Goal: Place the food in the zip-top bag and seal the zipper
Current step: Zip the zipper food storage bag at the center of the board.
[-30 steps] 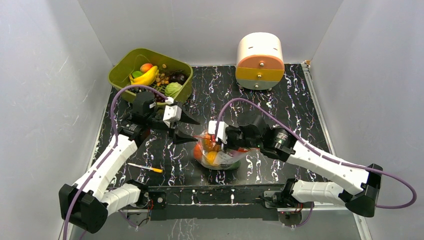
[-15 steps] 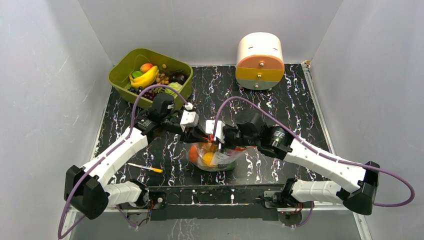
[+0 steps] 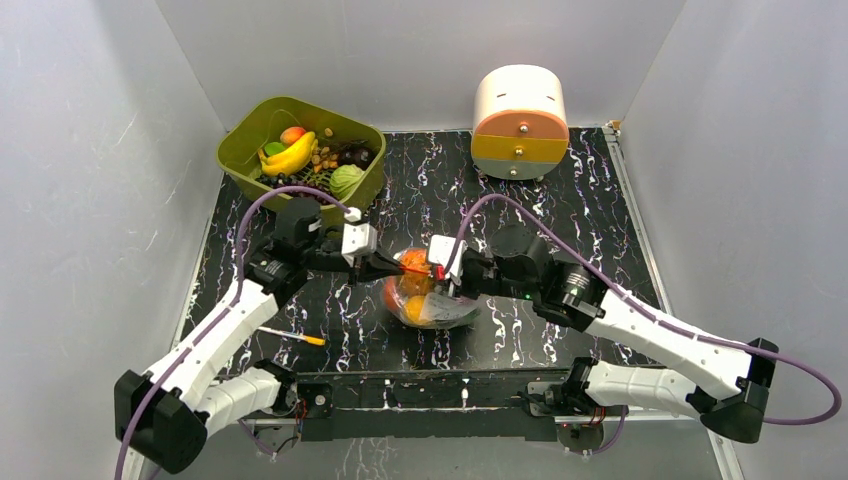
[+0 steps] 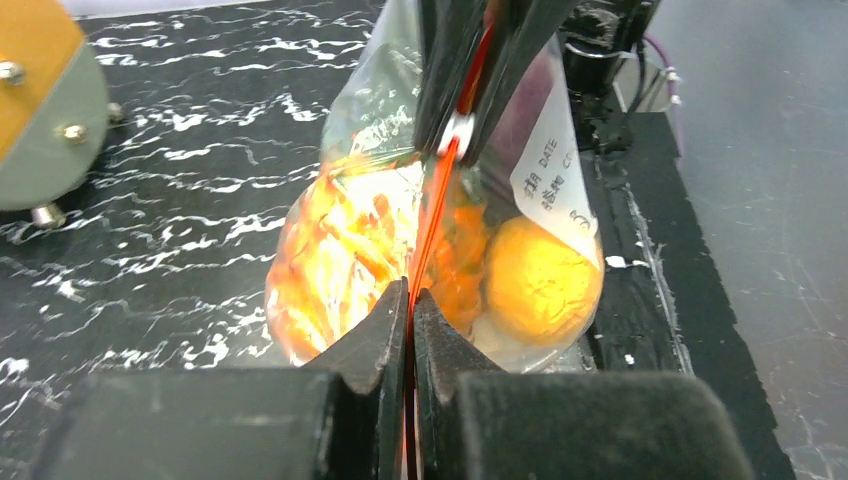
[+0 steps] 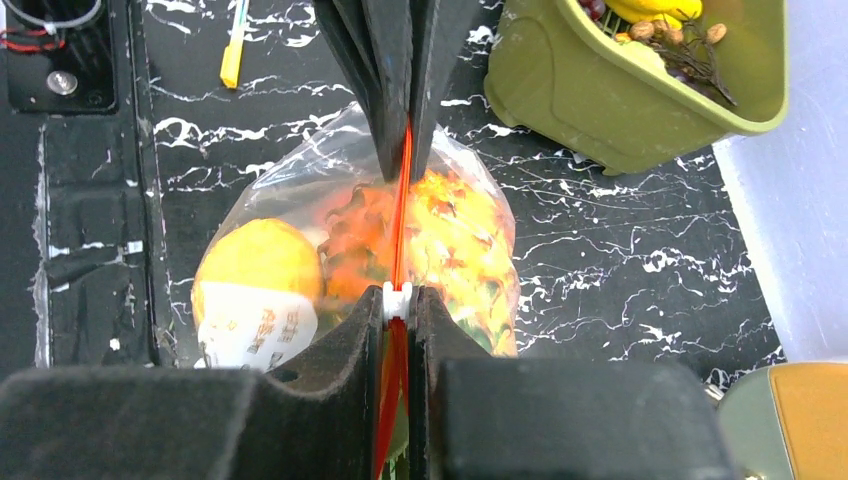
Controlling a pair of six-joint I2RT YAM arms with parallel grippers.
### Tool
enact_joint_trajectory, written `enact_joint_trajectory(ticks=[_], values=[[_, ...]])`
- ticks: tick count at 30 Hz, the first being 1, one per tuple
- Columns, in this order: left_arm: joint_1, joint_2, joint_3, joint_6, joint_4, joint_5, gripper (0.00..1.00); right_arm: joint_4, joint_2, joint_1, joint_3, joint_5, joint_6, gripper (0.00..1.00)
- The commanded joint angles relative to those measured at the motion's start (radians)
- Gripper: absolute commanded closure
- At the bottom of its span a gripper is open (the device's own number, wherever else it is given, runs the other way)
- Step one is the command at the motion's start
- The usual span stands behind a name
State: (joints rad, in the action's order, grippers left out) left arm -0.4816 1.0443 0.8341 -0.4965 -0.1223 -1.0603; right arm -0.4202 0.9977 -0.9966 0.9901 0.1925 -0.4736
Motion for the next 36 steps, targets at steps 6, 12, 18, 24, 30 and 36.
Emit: enact_joint_trajectory(ticks=[6, 12, 18, 24, 30, 36], values=[[0.162, -0.086, -0.069, 0.137, 0.108, 0.092, 1.00, -0.111, -0.118, 0.030, -0.011, -0.150, 0.090, 1.00], [0.169, -0.074, -0.065, 0.122, 0.073, 0.074, 1.00, -0.107, -0.128, 0.049, -0.016, -0.116, 0.081, 1.00], [0.171, -0.105, -0.035, 0.118, 0.020, 0.175, 1.00, -0.120, -0.106, 0.055, 0.004, -0.126, 0.065, 1.00], [0.193, -0.096, -0.049, 0.115, 0.058, 0.031, 0.99, -0.101, -0.116, 0.068, -0.003, -0.042, 0.056, 1.00], [0.169, -0.091, -0.037, 0.078, 0.134, -0.108, 0.50, -0.056, -0.033, 0.068, 0.015, 0.071, 0.008, 1.00], [0.034, 0.009, 0.053, -0.023, 0.033, -0.127, 0.41, -0.027, 0.055, 0.068, 0.089, 0.125, -0.035, 1.00]])
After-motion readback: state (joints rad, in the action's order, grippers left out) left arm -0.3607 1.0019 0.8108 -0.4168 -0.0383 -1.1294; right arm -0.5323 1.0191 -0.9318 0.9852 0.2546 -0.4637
